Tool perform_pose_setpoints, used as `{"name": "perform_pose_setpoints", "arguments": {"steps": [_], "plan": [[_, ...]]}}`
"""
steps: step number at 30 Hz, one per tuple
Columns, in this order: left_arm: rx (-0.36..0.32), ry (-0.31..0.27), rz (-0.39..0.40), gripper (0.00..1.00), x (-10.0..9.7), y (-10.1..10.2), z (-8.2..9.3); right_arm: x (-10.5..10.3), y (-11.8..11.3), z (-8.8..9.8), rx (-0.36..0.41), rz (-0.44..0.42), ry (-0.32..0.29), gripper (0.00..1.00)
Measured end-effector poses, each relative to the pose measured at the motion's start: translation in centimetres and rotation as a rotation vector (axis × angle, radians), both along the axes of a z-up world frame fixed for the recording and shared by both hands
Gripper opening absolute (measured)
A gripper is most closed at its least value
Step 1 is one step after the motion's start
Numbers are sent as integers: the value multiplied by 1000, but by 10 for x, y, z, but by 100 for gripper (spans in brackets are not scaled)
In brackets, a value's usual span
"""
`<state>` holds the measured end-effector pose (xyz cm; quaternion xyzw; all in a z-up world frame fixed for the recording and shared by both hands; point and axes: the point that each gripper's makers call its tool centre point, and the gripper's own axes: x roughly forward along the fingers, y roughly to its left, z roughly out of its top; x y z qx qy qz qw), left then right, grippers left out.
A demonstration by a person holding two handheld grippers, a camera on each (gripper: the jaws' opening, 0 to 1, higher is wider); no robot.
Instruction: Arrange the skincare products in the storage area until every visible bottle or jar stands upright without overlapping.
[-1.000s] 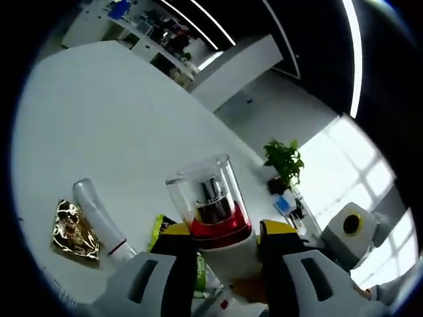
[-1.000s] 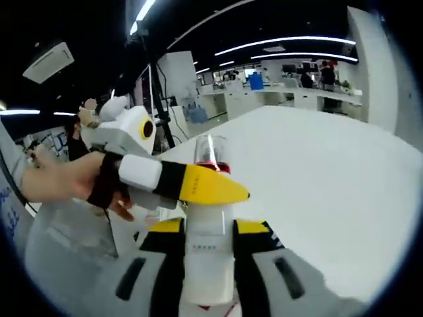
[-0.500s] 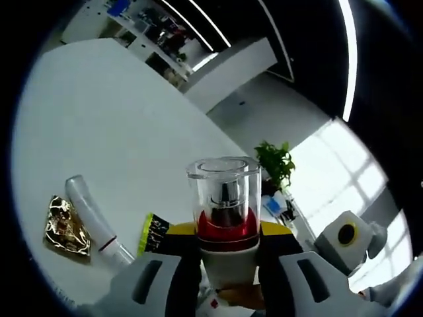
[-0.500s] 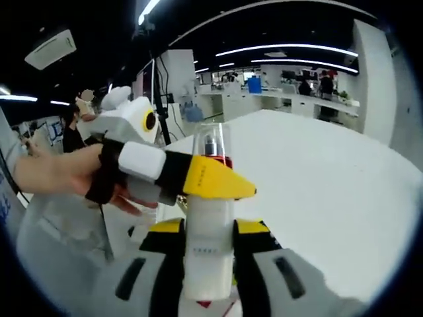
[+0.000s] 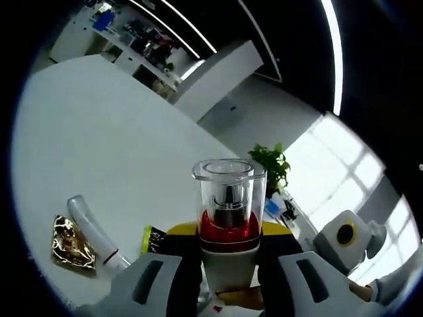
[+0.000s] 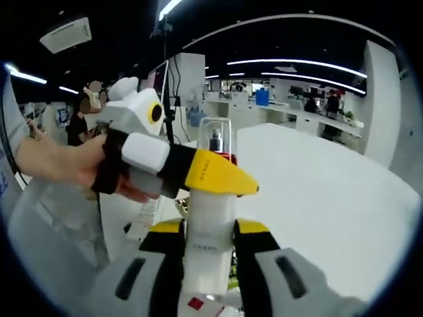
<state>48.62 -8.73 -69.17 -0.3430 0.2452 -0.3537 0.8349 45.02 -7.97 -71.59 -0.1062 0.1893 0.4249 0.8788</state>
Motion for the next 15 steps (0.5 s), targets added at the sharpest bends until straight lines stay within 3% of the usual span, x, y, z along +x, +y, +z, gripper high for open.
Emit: {"name": "perform_pose_setpoints", "arguments": {"steps": [7, 15], "plan": [[34, -57, -2, 27, 1, 10, 9, -8, -13, -4, -22, 21, 23, 37], [103, -141, -56, 27, -5, 13, 18, -34, -29, -33, -145, 135, 105, 37]]}}
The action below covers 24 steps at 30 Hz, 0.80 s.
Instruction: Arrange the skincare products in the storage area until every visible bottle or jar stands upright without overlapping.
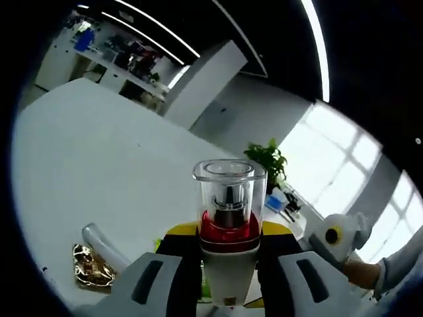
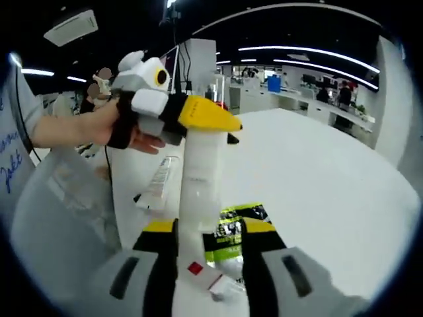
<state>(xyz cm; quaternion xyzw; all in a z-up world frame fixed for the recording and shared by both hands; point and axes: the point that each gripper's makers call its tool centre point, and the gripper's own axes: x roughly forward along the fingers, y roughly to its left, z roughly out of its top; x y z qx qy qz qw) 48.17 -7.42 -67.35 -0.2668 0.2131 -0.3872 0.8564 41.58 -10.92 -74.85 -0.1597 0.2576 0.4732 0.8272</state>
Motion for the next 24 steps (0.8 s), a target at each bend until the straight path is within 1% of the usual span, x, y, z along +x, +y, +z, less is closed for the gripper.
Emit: {"name": "perform_pose_setpoints", "arguments": {"steps": [1, 4, 5, 8, 9, 10, 11, 13, 16, 17, 18, 19, 20, 23, 24], "plan": [[12, -13, -9, 27, -1, 0, 1, -3, -2, -3, -16, 12, -1, 37], [48, -66, -38, 28, -6, -3, 8, -12, -5, -10, -42, 50, 27, 38], [51, -80, -52, 28, -8, -4, 11, -15, -8, -14, -53, 59, 40, 38], [49, -99, -83, 28, -14, -8, 17, -20, -12, -23, -91, 87, 48, 40], [44, -113, -106, 28, -18, -11, 20, -23, -16, -30, -125, 106, 49, 40], [45, -121, -118, 28, -20, -12, 21, -23, -17, -33, -139, 111, 47, 40], [48, -136, -140, 28, -23, -15, 22, -23, -18, -38, -168, 123, 35, 40], [56, -148, -159, 28, -26, -18, 22, -22, -19, -43, -196, 137, 14, 38], [70, -171, -197, 28, -32, -25, 20, -21, -19, -53, -210, 143, 33, 36], [72, -173, -206, 28, -33, -26, 20, -20, -20, -57, -227, 145, 34, 36], [74, -179, -219, 28, -35, -28, 19, -16, -25, -61, -274, 151, 11, 36], [75, -185, -226, 28, -37, -29, 19, -14, -27, -64, -291, 149, 4, 35], [77, -192, -236, 28, -38, -30, 19, -13, -28, -66, -296, 151, 3, 34], [84, -217, -268, 28, -42, -34, 20, -8, -30, -72, -286, 138, 30, 33], [83, -221, -276, 28, -44, -35, 20, -6, -32, -75, -300, 132, 32, 31]]}}
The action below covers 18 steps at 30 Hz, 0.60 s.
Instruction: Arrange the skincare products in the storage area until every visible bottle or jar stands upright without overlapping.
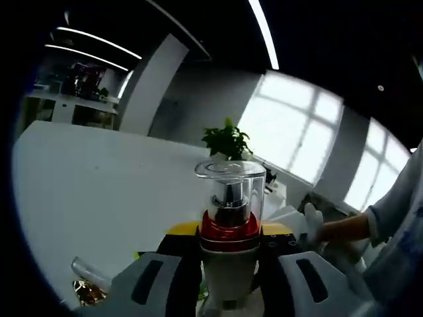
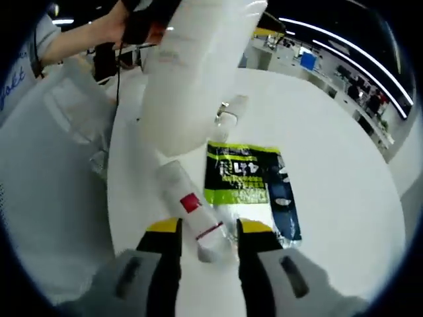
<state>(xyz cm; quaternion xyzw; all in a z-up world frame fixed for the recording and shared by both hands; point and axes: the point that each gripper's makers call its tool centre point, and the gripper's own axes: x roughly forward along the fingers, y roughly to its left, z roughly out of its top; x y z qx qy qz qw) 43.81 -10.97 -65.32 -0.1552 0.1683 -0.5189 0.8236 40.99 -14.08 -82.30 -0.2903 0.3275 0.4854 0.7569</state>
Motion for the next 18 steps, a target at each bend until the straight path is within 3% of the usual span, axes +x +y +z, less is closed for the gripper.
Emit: {"name": "perform_pose_setpoints", "arguments": {"steps": [2, 3, 6, 18], "plan": [[-4, -6, -17, 28, -2, -2, 1, 4, -6, -6, -46, 4, -14, 30], [-5, -10, -24, 28, -2, -4, 1, 5, -3, -4, -10, 3, 5, 28], [1, -24, -33, 28, -2, -7, 0, 7, -5, -4, -12, 7, 16, 27], [30, -63, -73, 28, -2, -22, -9, 53, -11, -3, -1, -52, 19, 28]]}}
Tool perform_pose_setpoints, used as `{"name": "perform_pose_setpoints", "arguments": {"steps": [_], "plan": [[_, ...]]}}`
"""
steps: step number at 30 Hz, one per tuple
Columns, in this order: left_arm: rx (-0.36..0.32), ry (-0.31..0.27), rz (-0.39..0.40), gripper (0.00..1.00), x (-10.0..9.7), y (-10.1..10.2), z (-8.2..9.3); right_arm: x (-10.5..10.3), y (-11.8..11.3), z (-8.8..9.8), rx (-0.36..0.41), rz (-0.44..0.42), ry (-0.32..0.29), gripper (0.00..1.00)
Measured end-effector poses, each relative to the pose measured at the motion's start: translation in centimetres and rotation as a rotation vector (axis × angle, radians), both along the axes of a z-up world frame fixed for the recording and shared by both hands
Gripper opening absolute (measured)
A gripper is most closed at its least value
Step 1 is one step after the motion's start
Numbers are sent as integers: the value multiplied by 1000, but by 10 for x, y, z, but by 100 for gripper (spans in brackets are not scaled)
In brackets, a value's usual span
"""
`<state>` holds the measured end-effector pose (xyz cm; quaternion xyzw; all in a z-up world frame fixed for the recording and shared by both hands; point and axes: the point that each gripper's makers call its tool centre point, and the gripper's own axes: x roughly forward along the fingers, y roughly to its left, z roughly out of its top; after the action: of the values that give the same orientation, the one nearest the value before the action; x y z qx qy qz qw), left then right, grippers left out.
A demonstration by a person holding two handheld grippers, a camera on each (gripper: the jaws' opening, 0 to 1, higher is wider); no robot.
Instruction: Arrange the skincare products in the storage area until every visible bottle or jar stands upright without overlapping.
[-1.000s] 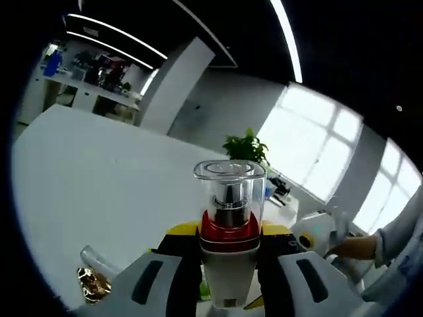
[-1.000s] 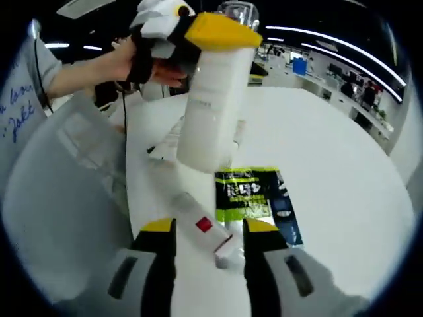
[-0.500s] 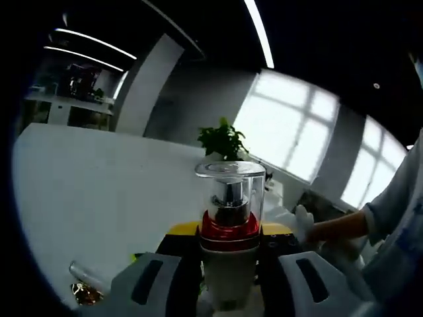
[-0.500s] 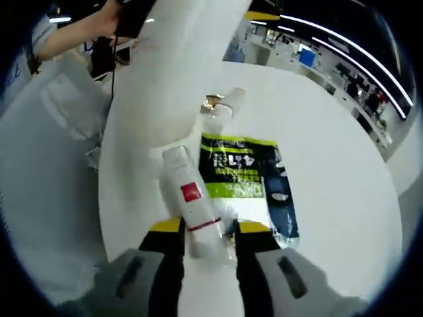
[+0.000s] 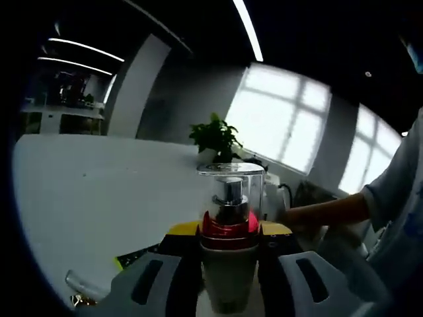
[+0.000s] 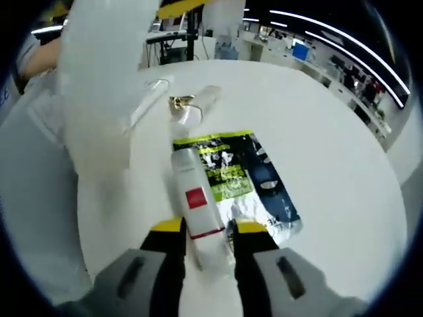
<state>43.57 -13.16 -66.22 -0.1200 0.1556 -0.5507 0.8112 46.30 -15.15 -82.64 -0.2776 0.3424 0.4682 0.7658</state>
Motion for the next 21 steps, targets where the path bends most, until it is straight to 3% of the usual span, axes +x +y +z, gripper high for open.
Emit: {"name": "perform_pose_setpoints", "arguments": {"steps": [10, 21], "plan": [[12, -26, -25, 28, 3, -11, -9, 32, -3, 3, 24, -79, -14, 29], [29, -51, -39, 28, 11, -23, -20, 61, -7, 3, 24, -92, -15, 29]]}}
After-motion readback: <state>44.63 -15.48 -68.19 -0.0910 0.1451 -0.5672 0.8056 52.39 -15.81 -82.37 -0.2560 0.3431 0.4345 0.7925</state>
